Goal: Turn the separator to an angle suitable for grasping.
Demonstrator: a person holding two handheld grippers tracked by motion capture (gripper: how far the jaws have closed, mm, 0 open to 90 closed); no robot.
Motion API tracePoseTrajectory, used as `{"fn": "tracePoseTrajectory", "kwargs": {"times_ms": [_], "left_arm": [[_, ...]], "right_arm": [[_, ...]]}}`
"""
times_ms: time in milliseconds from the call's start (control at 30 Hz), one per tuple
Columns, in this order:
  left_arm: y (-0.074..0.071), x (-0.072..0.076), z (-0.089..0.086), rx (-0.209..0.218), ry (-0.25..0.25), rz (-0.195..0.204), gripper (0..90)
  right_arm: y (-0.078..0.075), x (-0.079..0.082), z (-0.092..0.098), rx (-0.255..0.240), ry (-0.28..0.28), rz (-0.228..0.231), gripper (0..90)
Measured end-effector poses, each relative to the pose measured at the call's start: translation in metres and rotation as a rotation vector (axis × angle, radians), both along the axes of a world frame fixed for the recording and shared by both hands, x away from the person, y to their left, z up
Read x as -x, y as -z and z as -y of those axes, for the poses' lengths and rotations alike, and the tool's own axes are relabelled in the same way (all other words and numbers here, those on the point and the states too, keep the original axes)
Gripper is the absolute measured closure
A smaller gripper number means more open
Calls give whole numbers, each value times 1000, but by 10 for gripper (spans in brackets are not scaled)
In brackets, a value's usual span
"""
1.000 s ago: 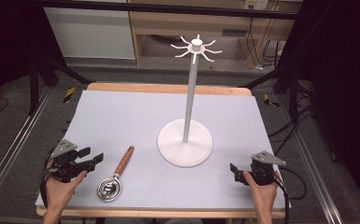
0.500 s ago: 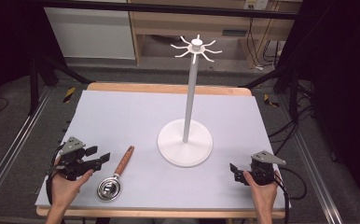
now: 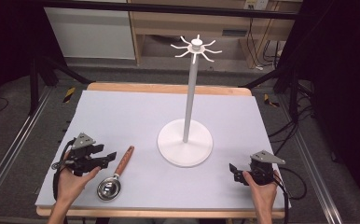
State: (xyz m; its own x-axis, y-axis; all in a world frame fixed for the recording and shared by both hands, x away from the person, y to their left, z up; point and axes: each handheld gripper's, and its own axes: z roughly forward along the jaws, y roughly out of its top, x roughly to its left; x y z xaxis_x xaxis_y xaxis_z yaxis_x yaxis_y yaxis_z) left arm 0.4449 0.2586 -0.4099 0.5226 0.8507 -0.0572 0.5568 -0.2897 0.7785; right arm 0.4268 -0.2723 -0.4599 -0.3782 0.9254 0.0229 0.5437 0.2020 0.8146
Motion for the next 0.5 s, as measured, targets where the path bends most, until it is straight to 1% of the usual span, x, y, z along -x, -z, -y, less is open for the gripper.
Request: {"fn": "tracePoseTrajectory", "kwargs": {"times_ms": [167, 200, 300, 333, 367, 433, 500], "left_arm": [[0, -2, 6, -19, 8, 6, 385], [1, -3, 9, -22, 11, 0, 386], [3, -4, 12, -25, 13, -10, 389], [4, -6, 15, -34, 16, -22, 391], [4, -6, 15, -34, 16, -22, 392], [6, -8, 18, -55, 18, -36, 394], [7, -9, 20, -55, 16, -40, 395]], "right_arm": [[0, 0, 0, 1, 4, 0, 63], [0, 0, 0, -3, -1, -5, 63], [1, -1, 0, 6, -7, -5, 64], [1, -1, 0, 7, -8, -5, 64], [1, -1, 0, 7, -8, -5, 64], [1, -1, 0, 4, -7, -5, 65], [0, 0, 0, -5, -4, -13, 64]]}}
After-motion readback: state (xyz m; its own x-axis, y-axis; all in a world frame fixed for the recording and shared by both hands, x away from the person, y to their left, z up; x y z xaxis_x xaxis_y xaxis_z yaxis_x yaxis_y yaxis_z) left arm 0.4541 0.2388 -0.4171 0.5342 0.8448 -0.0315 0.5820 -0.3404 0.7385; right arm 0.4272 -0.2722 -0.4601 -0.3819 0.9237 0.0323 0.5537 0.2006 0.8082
